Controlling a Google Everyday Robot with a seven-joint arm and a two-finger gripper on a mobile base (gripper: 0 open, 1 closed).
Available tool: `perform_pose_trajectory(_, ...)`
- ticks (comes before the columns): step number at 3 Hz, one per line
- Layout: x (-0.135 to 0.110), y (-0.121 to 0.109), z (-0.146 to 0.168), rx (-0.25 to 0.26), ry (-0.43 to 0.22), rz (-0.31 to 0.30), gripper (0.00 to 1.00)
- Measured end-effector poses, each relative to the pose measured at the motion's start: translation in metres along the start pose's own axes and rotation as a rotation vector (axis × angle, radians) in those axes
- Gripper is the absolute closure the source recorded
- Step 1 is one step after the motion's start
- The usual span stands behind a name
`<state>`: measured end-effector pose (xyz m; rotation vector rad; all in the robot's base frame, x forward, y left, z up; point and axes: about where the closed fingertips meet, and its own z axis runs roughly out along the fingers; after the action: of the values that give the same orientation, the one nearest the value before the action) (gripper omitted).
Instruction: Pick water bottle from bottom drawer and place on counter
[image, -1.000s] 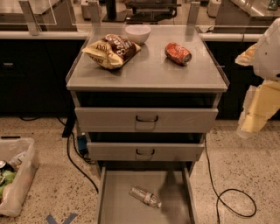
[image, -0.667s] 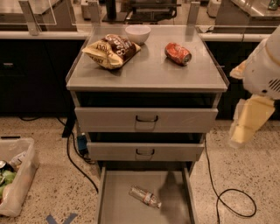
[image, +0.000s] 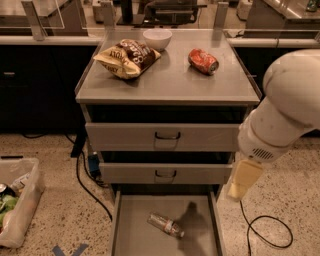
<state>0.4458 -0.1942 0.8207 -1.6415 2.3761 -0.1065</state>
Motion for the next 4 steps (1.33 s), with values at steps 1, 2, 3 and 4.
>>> perform_pose_trajectory(1,0.001,0.002,0.002,0.005,-0.001,0.002,0.00)
perform_pose_trajectory(2,0.000,0.000,-0.007,0.029,-0.012,0.000,0.00)
perform_pose_trajectory(3,0.007,-0.012,-0.001,0.040,-0.083,0.013,0.00)
perform_pose_trajectory(4,0.005,-0.016,0.051,0.005,-0.105,0.013,0.00)
